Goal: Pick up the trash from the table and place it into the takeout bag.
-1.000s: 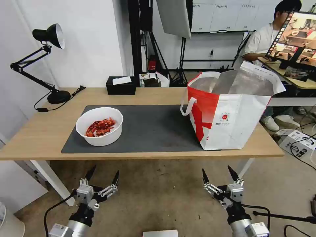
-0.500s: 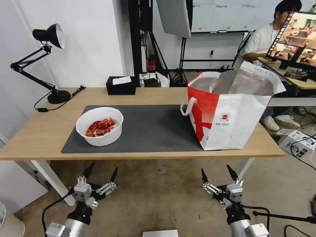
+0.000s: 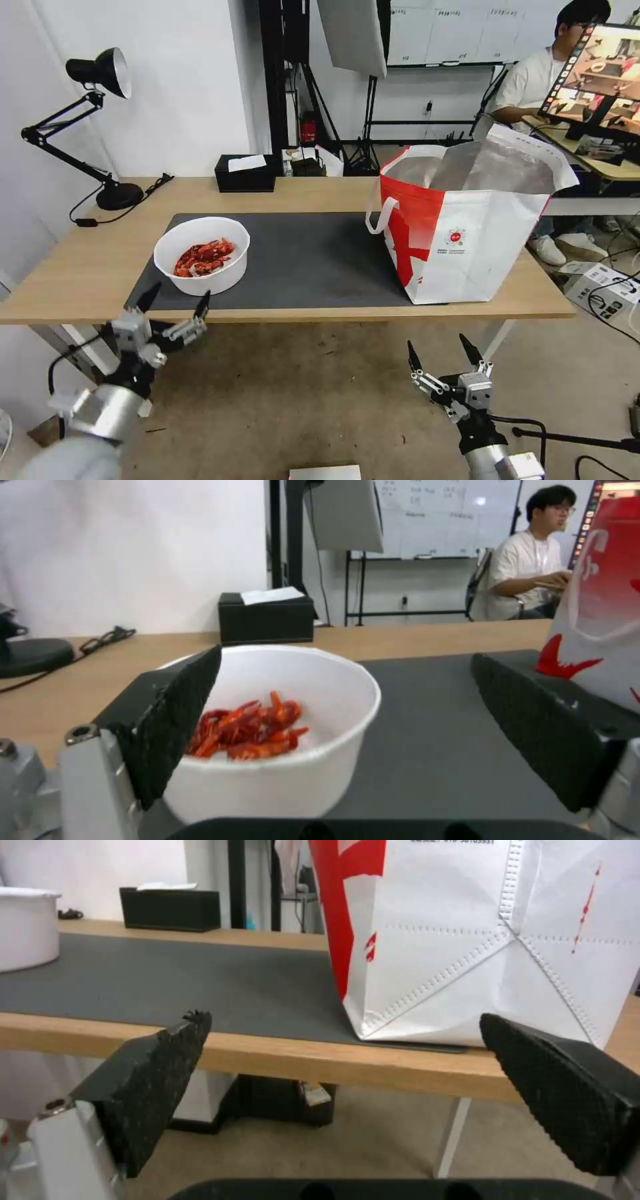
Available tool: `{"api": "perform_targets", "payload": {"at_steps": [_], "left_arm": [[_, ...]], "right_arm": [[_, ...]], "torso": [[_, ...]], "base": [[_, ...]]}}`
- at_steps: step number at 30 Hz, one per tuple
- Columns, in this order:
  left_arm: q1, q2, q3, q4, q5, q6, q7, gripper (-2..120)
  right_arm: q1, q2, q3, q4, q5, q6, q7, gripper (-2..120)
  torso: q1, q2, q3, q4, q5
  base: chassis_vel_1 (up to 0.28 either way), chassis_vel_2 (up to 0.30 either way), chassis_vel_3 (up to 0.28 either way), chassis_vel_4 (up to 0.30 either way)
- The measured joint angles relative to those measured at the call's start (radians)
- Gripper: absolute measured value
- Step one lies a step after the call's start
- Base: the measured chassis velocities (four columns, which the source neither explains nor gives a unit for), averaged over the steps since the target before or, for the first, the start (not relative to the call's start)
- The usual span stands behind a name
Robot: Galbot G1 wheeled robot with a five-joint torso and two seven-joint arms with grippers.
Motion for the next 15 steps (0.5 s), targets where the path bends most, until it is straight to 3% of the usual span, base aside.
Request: {"api": "perform_targets", "payload": {"at_steps": [1, 2, 5, 6, 9, 15], "left_arm": [[-0.039, 0.043, 0.001, 0.012, -0.064, 0.040, -0.006, 100], [-0.039, 0.043, 0.001, 0.012, -0.064, 0.040, -0.006, 100], [-0.161, 0.156, 0.024, 0.062, -0.232, 0.161, -0.032, 100], [-0.161, 0.156, 0.024, 0.062, -0.232, 0.161, -0.032, 100], [-0.246, 0.265, 0.039, 0.134, -0.356, 0.271, -0.058, 100], [-0.338, 0.350, 0.064, 0.229, -0.443, 0.381, -0.093, 100]], "right_arm": [[0.000, 0.000, 0.000, 0.000, 0.000, 0.000, 0.000, 100], [0.000, 0.000, 0.000, 0.000, 0.000, 0.000, 0.000, 100], [0.000, 0.000, 0.000, 0.000, 0.000, 0.000, 0.000, 100], [0.000, 0.000, 0.000, 0.000, 0.000, 0.000, 0.000, 100], [0.000, 0.000, 0.000, 0.000, 0.001, 0.000, 0.000, 100], [0.000, 0.000, 0.000, 0.000, 0.001, 0.000, 0.000, 100]], "torso": [[0.000, 0.000, 0.000, 0.0002, 0.0000], [0.000, 0.000, 0.000, 0.0002, 0.0000], [0.000, 0.000, 0.000, -0.0002, 0.0003], [0.000, 0.000, 0.000, -0.0002, 0.0003], [0.000, 0.000, 0.000, -0.0001, 0.0001], [0.000, 0.000, 0.000, -0.0002, 0.0001]], "base": [[0.000, 0.000, 0.000, 0.000], [0.000, 0.000, 0.000, 0.000], [0.000, 0.000, 0.000, 0.000], [0.000, 0.000, 0.000, 0.000], [0.000, 0.000, 0.000, 0.000], [0.000, 0.000, 0.000, 0.000]]}}
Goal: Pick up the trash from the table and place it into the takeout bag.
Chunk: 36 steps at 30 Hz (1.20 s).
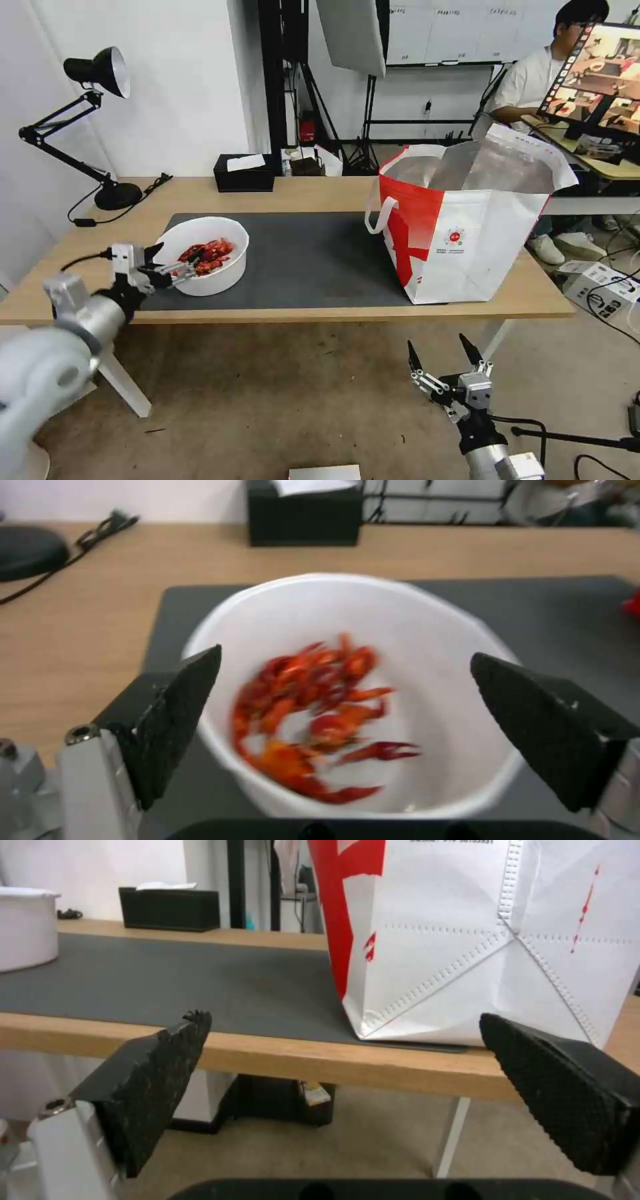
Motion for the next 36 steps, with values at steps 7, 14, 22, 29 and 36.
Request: {"api": "perform_targets", "payload": {"at_steps": [7, 14, 22, 29, 36], "left_arm": [[-0.104, 0.037, 0.032, 0.106, -0.053, 0.118, -0.067, 100], [-0.251, 0.040, 0.133, 0.208, -0.168, 0.240, -0.110, 100], [-0.353, 0.024, 0.215, 0.261, -0.234, 0.302, -0.132, 100], [-0.465, -0.011, 0.334, 0.303, -0.250, 0.317, -0.177, 100], [-0.533, -0.035, 0.400, 0.338, -0.282, 0.325, -0.236, 100]], "right_arm": [[0.000, 0.000, 0.000, 0.000, 0.000, 0.000, 0.000, 100], [0.000, 0.000, 0.000, 0.000, 0.000, 0.000, 0.000, 100], [0.000, 0.000, 0.000, 0.000, 0.000, 0.000, 0.000, 100], [0.000, 0.000, 0.000, 0.000, 0.000, 0.000, 0.000, 100], [0.000, 0.000, 0.000, 0.000, 0.000, 0.000, 0.000, 100]], "torso": [[0.000, 0.000, 0.000, 0.0005, 0.0000], [0.000, 0.000, 0.000, 0.0003, 0.0001], [0.000, 0.000, 0.000, 0.0003, 0.0003], [0.000, 0.000, 0.000, 0.0002, 0.0002], [0.000, 0.000, 0.000, 0.0001, 0.0003]], "base": [[0.000, 0.000, 0.000, 0.000], [0.000, 0.000, 0.000, 0.000], [0.000, 0.000, 0.000, 0.000], [0.000, 0.000, 0.000, 0.000], [0.000, 0.000, 0.000, 0.000]]}}
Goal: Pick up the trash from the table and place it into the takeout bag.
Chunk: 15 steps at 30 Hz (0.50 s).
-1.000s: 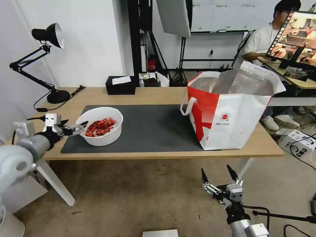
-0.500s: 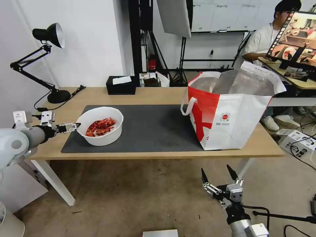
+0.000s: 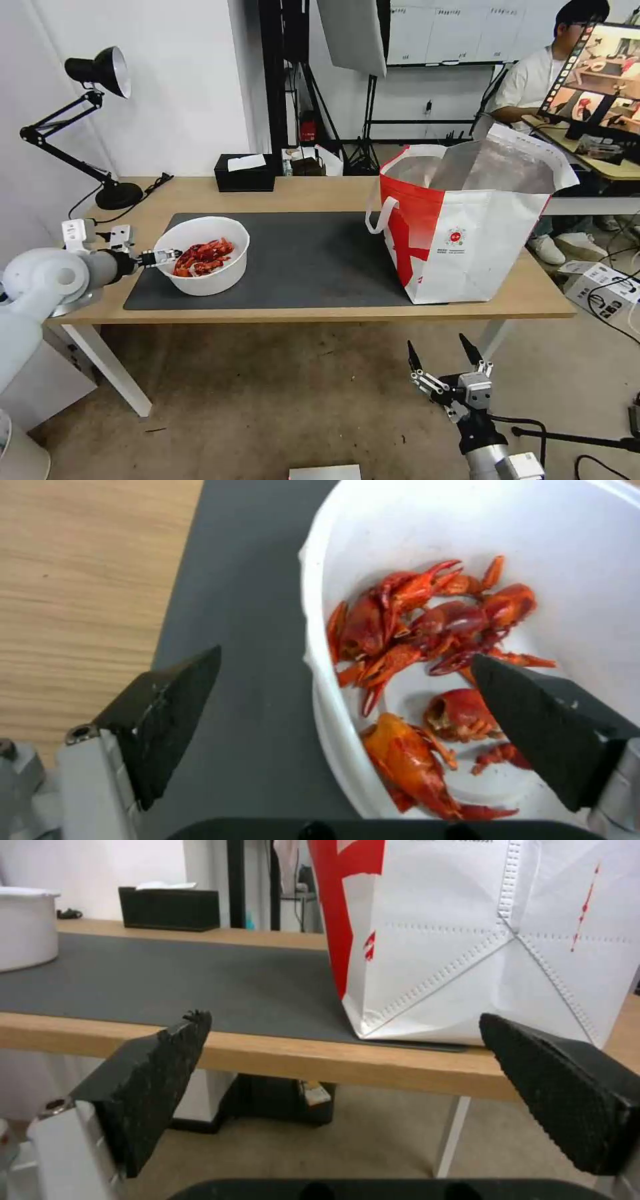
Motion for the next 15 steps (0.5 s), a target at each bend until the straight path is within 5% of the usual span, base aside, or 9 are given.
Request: {"api": "perform_targets", "payload": {"at_steps": [9, 15], "left_arm": [[-0.012, 0.001, 0.012, 0.009, -0.033, 0.005, -0.032, 92], [-0.019, 0.005, 0.020, 0.007, -0.048, 0.005, -0.053, 62]], "right_arm": [[0.000, 0.000, 0.000, 0.000, 0.000, 0.000, 0.000, 100], [0.000, 0.000, 0.000, 0.000, 0.000, 0.000, 0.000, 100]], "torso": [[0.000, 0.000, 0.000, 0.0002, -0.0001], [0.000, 0.000, 0.000, 0.0002, -0.0001]], "base": [[0.000, 0.000, 0.000, 0.000], [0.000, 0.000, 0.000, 0.000]]}}
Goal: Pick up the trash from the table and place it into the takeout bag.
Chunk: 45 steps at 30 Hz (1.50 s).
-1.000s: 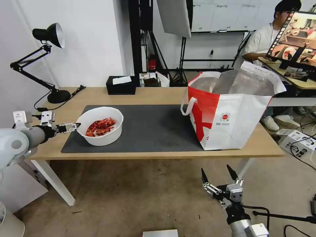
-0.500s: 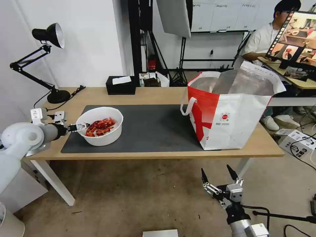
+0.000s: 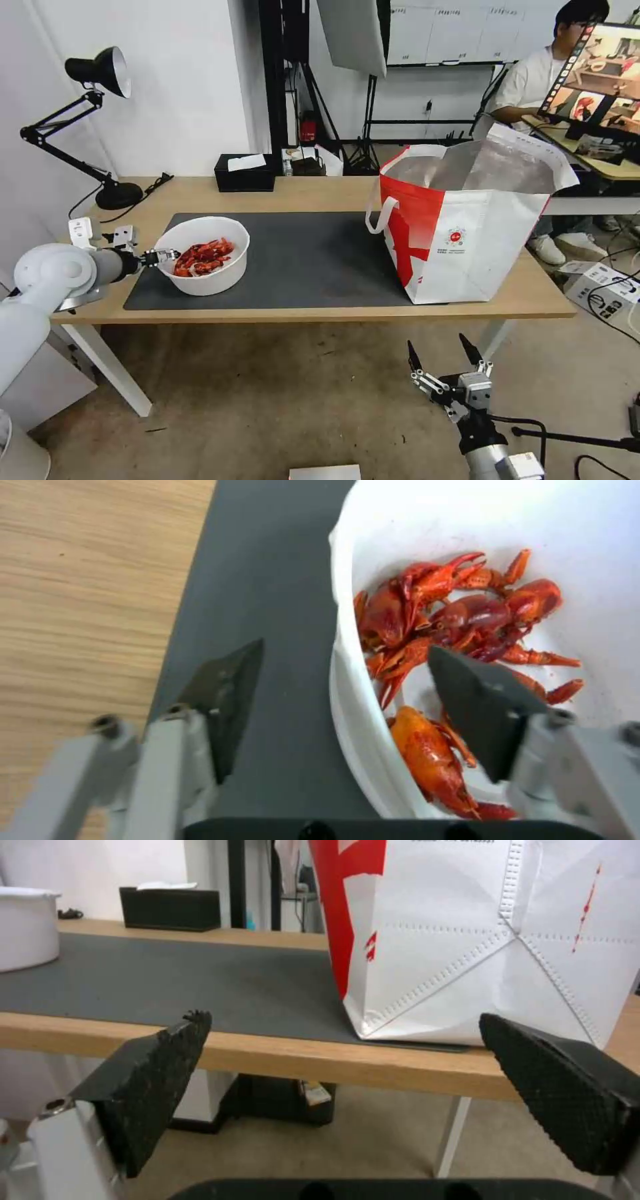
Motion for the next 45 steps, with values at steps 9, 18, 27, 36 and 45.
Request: {"api": "perform_targets", "payload": {"at_steps": [9, 18, 27, 36, 45], "left_arm": [[-0.003, 0.004, 0.007, 0.000, -0.018, -0.001, -0.006, 33], [-0.001, 0.006, 0.018, 0.001, -0.030, -0.002, -0.003, 0], [0.004, -0.009, 0.006, -0.011, -0.046, -0.003, -0.003, 0], [-0.084, -0.016, 0.038, -0.084, -0.107, -0.003, -0.028, 0], [-0.233, -0.049, 0.137, -0.124, -0.159, -0.013, -0.068, 0]], "right_arm": [[0.000, 0.000, 0.000, 0.000, 0.000, 0.000, 0.000, 100], [0.000, 0.000, 0.000, 0.000, 0.000, 0.000, 0.000, 100], [0.000, 0.000, 0.000, 0.000, 0.000, 0.000, 0.000, 100], [0.000, 0.000, 0.000, 0.000, 0.000, 0.000, 0.000, 100], [0.000, 0.000, 0.000, 0.000, 0.000, 0.000, 0.000, 100]], "torso": [[0.000, 0.000, 0.000, 0.0000, 0.0000], [0.000, 0.000, 0.000, -0.0001, 0.0001], [0.000, 0.000, 0.000, 0.0000, -0.0003], [0.000, 0.000, 0.000, -0.0001, 0.0001], [0.000, 0.000, 0.000, -0.0002, 0.0003]], "base": [[0.000, 0.000, 0.000, 0.000], [0.000, 0.000, 0.000, 0.000], [0.000, 0.000, 0.000, 0.000], [0.000, 0.000, 0.000, 0.000], [0.000, 0.000, 0.000, 0.000]]}}
